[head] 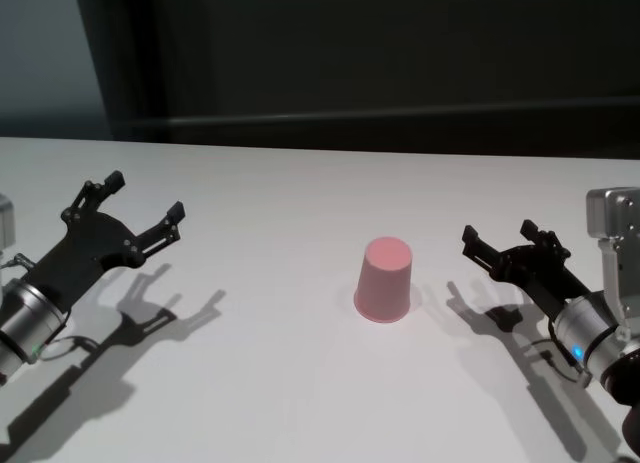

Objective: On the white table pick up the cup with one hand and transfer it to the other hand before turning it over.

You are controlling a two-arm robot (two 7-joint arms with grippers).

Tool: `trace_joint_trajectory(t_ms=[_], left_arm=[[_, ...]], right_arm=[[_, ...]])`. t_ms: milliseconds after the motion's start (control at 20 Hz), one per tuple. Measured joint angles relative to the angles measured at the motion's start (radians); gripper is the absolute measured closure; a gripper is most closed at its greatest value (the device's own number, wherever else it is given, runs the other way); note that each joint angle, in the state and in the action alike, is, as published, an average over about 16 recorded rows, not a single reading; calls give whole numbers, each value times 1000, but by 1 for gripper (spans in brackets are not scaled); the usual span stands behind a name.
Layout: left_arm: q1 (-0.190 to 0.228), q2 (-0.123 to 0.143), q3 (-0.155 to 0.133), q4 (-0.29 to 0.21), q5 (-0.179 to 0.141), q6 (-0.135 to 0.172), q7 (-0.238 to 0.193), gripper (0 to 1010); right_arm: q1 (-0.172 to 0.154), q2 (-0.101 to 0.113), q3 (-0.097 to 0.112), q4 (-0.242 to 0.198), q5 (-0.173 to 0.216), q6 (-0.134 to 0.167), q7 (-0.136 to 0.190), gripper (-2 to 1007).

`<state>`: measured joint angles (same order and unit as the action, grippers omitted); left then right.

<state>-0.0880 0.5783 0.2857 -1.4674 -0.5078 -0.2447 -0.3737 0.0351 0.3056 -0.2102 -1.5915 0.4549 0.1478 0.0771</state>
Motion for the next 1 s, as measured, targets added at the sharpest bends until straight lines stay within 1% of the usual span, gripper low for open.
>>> trace_joint_trajectory(t_ms=[1000], left_arm=[[0,0,0,0,0,0,0,9]], right_arm=[[4,1,-3,-1,0,2,0,3]])
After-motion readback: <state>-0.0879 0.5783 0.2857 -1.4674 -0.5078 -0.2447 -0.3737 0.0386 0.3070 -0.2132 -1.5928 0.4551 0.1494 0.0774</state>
